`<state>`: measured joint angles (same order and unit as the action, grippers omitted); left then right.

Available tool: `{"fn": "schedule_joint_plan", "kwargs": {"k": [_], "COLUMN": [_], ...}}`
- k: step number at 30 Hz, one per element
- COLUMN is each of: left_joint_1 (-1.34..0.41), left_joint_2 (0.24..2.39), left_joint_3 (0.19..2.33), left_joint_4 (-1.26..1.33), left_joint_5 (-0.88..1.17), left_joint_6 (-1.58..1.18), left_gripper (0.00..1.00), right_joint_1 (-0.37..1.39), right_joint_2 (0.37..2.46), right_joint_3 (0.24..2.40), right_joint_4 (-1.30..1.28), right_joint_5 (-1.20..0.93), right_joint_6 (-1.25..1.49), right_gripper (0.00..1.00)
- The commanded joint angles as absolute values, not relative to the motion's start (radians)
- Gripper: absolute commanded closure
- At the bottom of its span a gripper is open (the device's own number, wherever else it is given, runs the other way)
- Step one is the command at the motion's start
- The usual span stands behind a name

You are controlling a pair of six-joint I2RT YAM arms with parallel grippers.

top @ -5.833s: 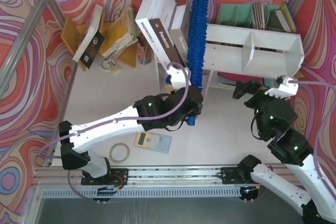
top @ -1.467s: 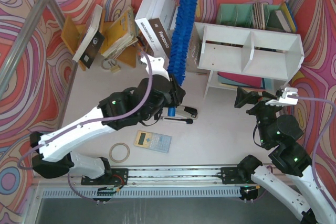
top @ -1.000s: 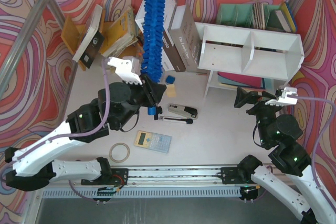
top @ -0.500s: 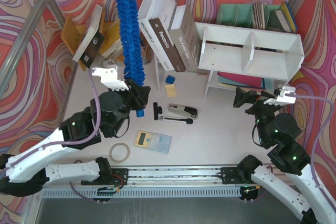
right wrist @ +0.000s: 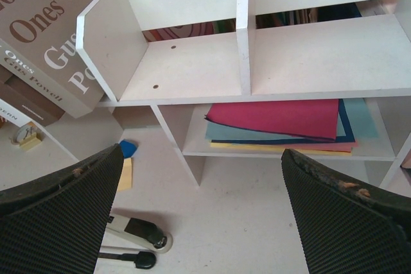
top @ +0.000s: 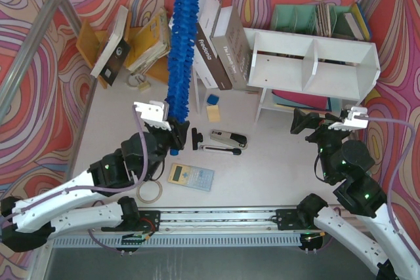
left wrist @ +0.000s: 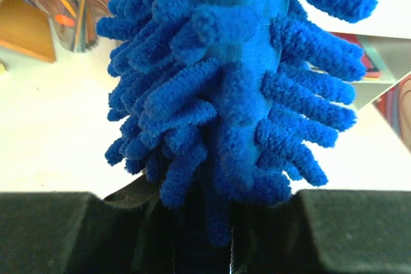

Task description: Dust the bookshelf with a duster

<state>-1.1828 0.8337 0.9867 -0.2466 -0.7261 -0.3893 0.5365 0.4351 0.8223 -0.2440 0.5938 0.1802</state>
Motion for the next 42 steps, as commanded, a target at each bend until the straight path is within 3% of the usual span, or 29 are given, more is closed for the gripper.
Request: {"fn": "schedule_joint_plan", "kwargs": {"k": [1, 12, 14, 20, 42], "left_joint_1": [-1.18, -1.12, -1.071, -0.964, -0.965], "left_joint_2": [0.759, 0.811, 0.818, 0.865, 0.934], "left_joint_3": [0.867, 0.558, 0.529, 0.468, 0.365], "left_joint_4": [0.043, 0.522, 0.566, 0.556, 0.674], "left_joint_5": [-0.748, -0.782, -0.709, -0.581, -0.496], "left_joint_6": [-0.101, 0.174, 0.178, 0.128, 0.185], "left_gripper": [1.0, 1.0, 1.0, 1.0, 1.0], "right_joint_1": [0.537, 0.538, 0.538, 0.537, 0.538], "right_joint_2": [0.445, 0.466, 0.47, 0.474, 0.498], "right_joint_3": [0.816, 0.816, 0.816, 0.818, 0.816], "right_joint_4": [-0.215, -0.217, -0.219, -0.222, -0.216], "right_joint_5": [0.603, 0.604, 0.606, 0.615, 0.621], "right_joint_6": [0.181, 0.186, 0.186, 0.185, 0.183], "right_gripper": [0.01, 0.01, 0.01, 0.01, 0.01]}}
